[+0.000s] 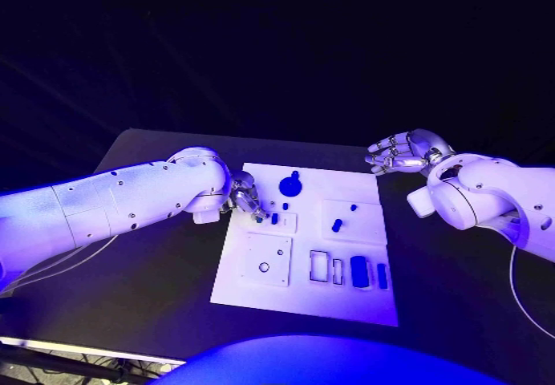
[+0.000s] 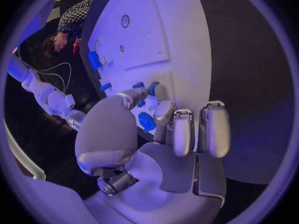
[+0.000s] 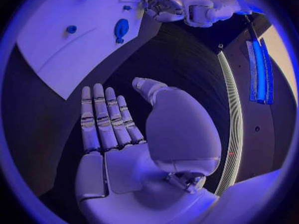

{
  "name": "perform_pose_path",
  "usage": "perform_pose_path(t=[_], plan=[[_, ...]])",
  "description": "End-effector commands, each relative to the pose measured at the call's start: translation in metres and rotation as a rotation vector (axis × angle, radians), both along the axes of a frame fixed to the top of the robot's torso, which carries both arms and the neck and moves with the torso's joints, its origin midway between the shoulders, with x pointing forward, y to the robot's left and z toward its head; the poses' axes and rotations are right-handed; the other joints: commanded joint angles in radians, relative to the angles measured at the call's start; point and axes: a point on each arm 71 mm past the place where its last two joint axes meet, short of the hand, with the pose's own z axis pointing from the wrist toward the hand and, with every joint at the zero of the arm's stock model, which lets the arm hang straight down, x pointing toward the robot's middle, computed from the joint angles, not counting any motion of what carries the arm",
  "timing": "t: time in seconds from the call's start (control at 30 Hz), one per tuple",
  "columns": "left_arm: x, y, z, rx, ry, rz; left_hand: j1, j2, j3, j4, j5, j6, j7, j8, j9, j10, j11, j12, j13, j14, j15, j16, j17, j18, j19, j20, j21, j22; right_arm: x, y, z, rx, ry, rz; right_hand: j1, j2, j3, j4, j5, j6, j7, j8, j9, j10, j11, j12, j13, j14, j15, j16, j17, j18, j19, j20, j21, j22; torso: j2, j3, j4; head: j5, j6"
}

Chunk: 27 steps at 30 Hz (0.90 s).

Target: Assemble the parts on the task board

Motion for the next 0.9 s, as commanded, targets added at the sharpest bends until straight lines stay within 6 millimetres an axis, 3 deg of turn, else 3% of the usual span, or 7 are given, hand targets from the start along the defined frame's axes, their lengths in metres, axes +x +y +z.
perform_pose_path(t=[0.03, 0.6, 0.67, 0.73, 0.8, 0.83, 0.9], plan=[[-0.002, 0.002, -0.004, 0.021, 0.013, 0.003, -0.006, 0.000, -0.020, 0.012, -0.005, 0.006, 0.001, -0.006, -0.001, -0.001, -0.003, 0.000, 0.002, 0.088, -0.007, 0.002, 0.204, -0.018, 0.001, -0.005, 0.000, 0.000, 0.000, 0.001, 0.001, 0.004, -0.012, 0.013, -0.010, -0.001, -0.003, -0.006, -0.003, -0.006, 0.090, -0.002, -0.002, 0.000, 0.004, -0.002, -0.001, 0.003, 0.007, -0.006, -0.001, 0.009, -0.007, 0.000, -0.006, -0.001, 0.000, -0.0004, 0.0001, 0.000, 0.000], [-0.001, 0.007, -0.001, -0.042, -0.027, 0.039, -0.004, 0.009, -0.078, 0.045, -0.019, 0.010, 0.001, -0.008, -0.002, 0.002, -0.003, 0.002, 0.007, 0.090, -0.007, 0.005, 0.211, -0.018, 0.001, -0.005, -0.001, 0.001, -0.001, 0.001, 0.000, 0.004, -0.014, 0.013, -0.011, 0.000, -0.003, -0.007, -0.003, -0.004, 0.090, -0.001, -0.002, 0.001, 0.003, -0.001, -0.001, 0.005, 0.007, -0.007, -0.002, 0.009, -0.009, 0.000, -0.006, -0.004, 0.000, 0.0000, -0.0005, -0.004, 0.002], [0.000, 0.009, 0.000, -0.081, -0.036, 0.062, -0.009, 0.006, -0.109, 0.045, -0.028, -0.003, 0.005, -0.011, -0.001, -0.018, 0.000, -0.023, -0.029, 0.087, -0.006, 0.001, 0.201, -0.016, -0.004, -0.004, -0.008, -0.011, 0.000, 0.000, 0.000, 0.004, -0.013, 0.012, -0.011, 0.000, -0.003, -0.007, -0.003, -0.004, 0.090, -0.001, -0.002, 0.001, 0.003, -0.001, -0.001, 0.005, 0.007, -0.007, -0.002, 0.009, -0.010, 0.000, -0.006, -0.004, 0.000, 0.0004, 0.0000, -0.005, 0.003], [0.001, 0.011, 0.001, -0.117, -0.041, 0.083, -0.015, 0.016, -0.158, 0.046, -0.096, -0.015, 0.008, -0.013, 0.000, -0.035, 0.004, -0.040, -0.052, 0.085, -0.003, -0.004, 0.192, -0.013, -0.009, -0.002, -0.015, -0.023, 0.000, 0.000, 0.000, 0.004, -0.012, 0.012, -0.011, -0.001, -0.003, -0.008, -0.003, -0.004, 0.090, 0.000, -0.002, 0.001, 0.003, -0.001, -0.001, 0.005, 0.007, -0.007, -0.003, 0.009, -0.011, 0.001, -0.006, -0.005, -0.001, 0.0009, 0.0004, -0.006, 0.003], [0.001, 0.012, 0.002, -0.149, -0.049, 0.103, -0.008, 0.035, -0.220, 0.047, -0.124, -0.024, 0.010, -0.012, 0.001, -0.047, 0.006, -0.049, -0.067, 0.083, -0.001, -0.007, 0.186, -0.011, -0.012, 0.000, -0.020, -0.030, 0.000, 0.000, 0.000, 0.003, -0.011, 0.011, -0.011, -0.001, -0.003, -0.010, -0.003, -0.003, 0.090, 0.000, -0.002, 0.002, 0.003, 0.000, -0.001, 0.006, 0.007, -0.007, -0.004, 0.009, -0.012, 0.001, -0.006, -0.007, -0.001, 0.0010, -0.0001, -0.005, 0.004], [0.002, 0.012, 0.003, -0.159, -0.052, 0.109, -0.004, 0.064, -0.297, 0.049, -0.166, -0.028, 0.012, -0.011, 0.002, -0.054, 0.005, -0.055, -0.078, 0.083, 0.002, -0.008, 0.185, -0.011, -0.013, 0.000, -0.022, -0.032, 0.000, 0.000, 0.000, 0.003, -0.011, 0.011, -0.010, -0.002, -0.003, -0.012, -0.003, -0.003, 0.090, 0.000, -0.002, 0.002, 0.003, 0.000, -0.001, 0.007, 0.007, -0.007, -0.004, 0.009, -0.013, 0.001, -0.006, -0.008, 0.000, 0.0009, -0.0003, -0.005, 0.004], [0.002, 0.013, 0.004, -0.178, -0.062, 0.121, 0.009, 0.085, -0.356, 0.054, -0.185, -0.031, 0.012, -0.009, 0.003, -0.055, 0.006, -0.054, -0.079, 0.083, 0.001, -0.008, 0.185, -0.011, -0.013, 0.001, -0.023, -0.032, 0.000, 0.000, -0.001, 0.003, -0.011, 0.011, -0.010, -0.002, -0.003, -0.012, -0.003, -0.003, 0.090, 0.000, -0.002, 0.002, 0.003, 0.000, -0.001, 0.007, 0.007, -0.007, -0.004, 0.009, -0.013, 0.001, -0.006, -0.008, 0.000, 0.0008, -0.0003, -0.006, 0.004]])
